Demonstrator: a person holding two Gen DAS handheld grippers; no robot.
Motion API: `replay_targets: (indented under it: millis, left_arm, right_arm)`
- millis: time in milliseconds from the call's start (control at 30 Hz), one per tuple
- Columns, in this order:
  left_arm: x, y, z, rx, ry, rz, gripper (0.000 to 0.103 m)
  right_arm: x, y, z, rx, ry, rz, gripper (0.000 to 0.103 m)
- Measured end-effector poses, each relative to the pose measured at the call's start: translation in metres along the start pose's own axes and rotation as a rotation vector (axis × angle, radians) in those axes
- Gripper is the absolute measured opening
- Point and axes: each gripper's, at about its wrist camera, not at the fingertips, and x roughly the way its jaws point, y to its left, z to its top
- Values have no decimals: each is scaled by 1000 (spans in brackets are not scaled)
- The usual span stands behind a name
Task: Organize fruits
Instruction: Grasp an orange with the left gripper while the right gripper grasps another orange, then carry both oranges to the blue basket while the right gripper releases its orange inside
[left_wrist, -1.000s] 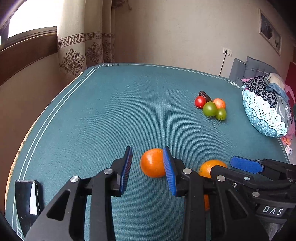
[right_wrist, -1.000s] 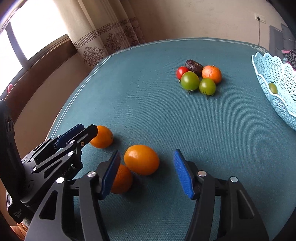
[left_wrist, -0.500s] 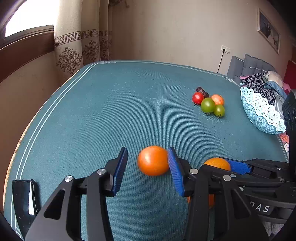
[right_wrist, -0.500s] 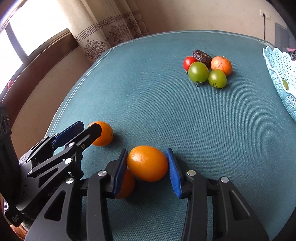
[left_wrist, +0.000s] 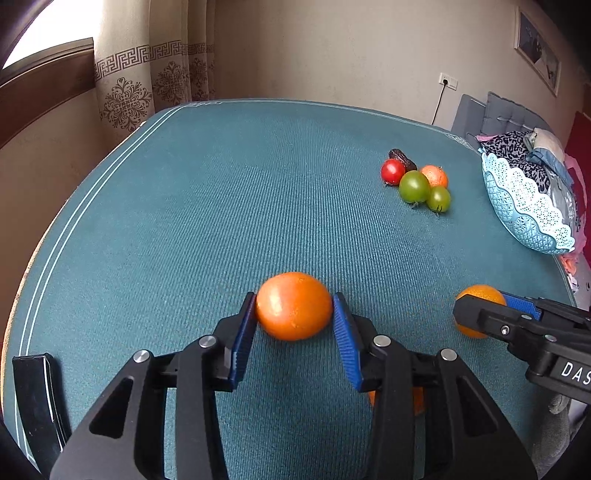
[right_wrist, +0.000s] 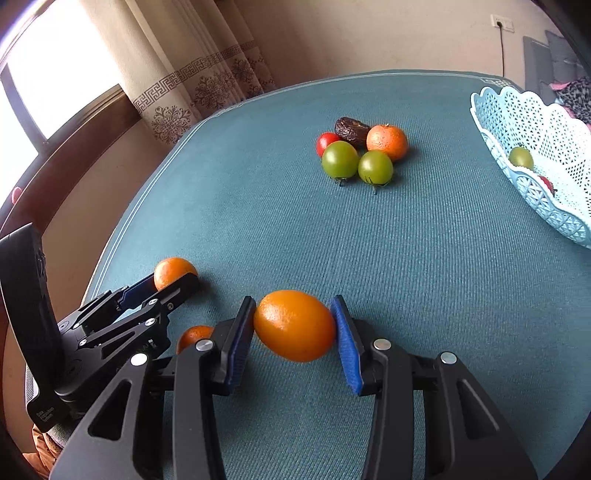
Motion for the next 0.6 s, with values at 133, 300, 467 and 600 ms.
replay_targets:
  millis: [133,300,467,600]
  left_arm:
    - [-7,-5,3,2,-14,6,42]
    - [-21,-17,10,26,-47,-2,42]
    - [-32,-33,19,52,-74,-14,42]
    - [-41,-48,26,72,-97,-26,42]
  right_arm:
    - [-10,-5,0,0,-30,-4,42]
    - [-32,-18,1,7,-81,-13,42]
    - [-57,-37,1,28,-143,-28,42]
    - [-77,-55,3,56,-190,-42,42]
